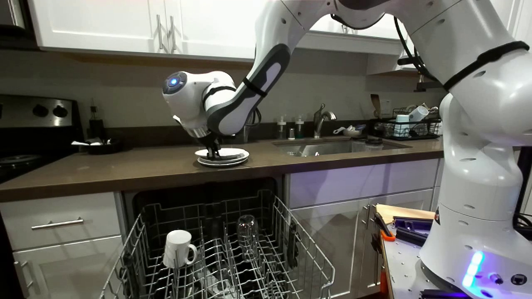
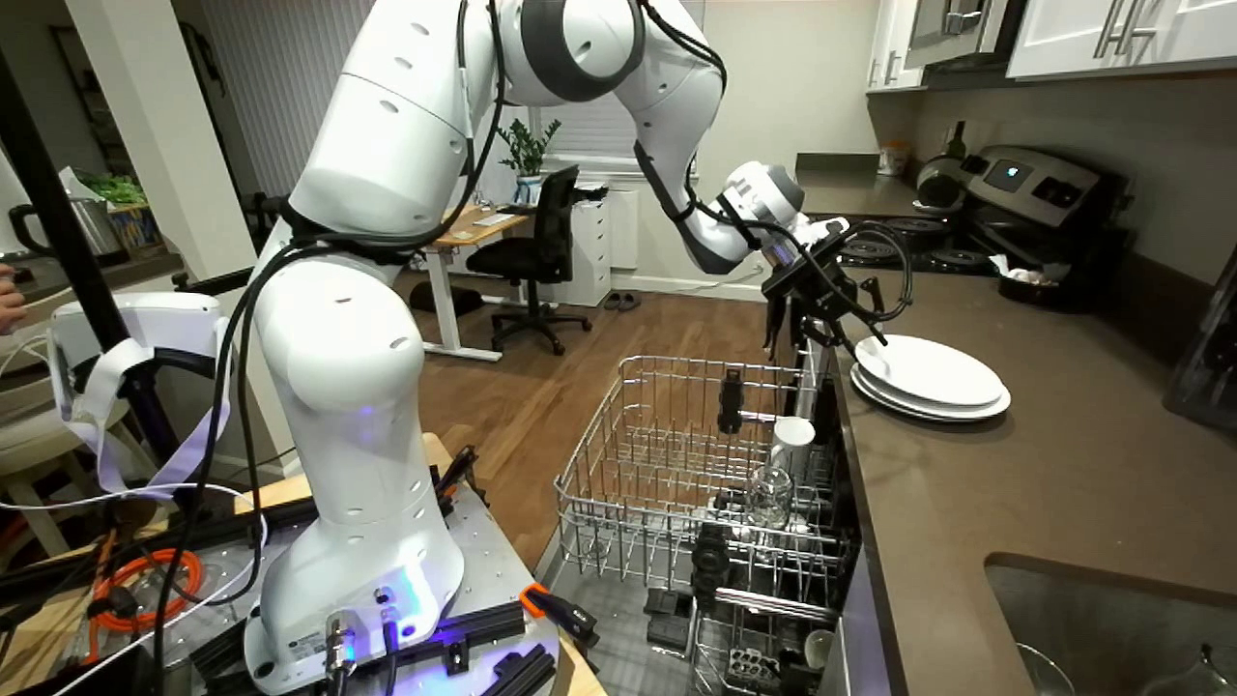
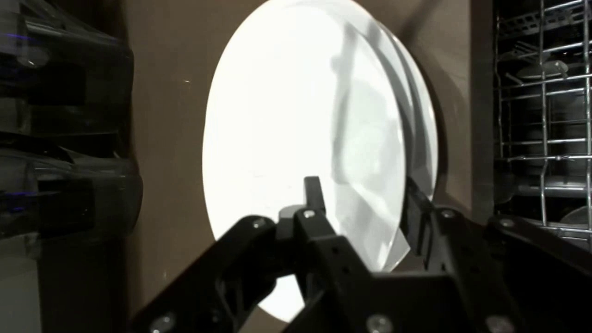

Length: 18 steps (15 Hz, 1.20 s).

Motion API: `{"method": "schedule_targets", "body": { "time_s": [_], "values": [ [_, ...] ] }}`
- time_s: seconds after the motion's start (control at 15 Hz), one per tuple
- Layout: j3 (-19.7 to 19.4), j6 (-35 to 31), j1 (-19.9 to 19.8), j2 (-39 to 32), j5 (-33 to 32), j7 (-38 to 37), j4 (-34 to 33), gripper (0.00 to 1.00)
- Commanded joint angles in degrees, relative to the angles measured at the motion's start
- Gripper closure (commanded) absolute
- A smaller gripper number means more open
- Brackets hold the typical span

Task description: Remove the white plate from the dishwasher rack and put it on top of the two white plates on the countertop

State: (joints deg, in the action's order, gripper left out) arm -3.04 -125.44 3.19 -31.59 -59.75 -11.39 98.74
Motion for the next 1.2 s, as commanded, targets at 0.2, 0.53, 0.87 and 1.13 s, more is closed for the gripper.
{"method": "schedule_targets", "body": {
  "time_s": [0.2, 0.53, 0.87, 1.13],
  "values": [
    [0.15, -0.19, -0.07, 0.8, 0.01, -0.11, 0.43, 0.22],
    [1.37, -1.01, -0.59, 2.54, 2.45, 1.53, 1.79, 0.12],
    [4.37, -2.49, -1.24, 6.14, 10.4, 6.9, 5.15, 0.0],
    [6.85, -1.5, -0.89, 11.83, 21.35, 13.42, 10.11, 0.0]
  ]
}}
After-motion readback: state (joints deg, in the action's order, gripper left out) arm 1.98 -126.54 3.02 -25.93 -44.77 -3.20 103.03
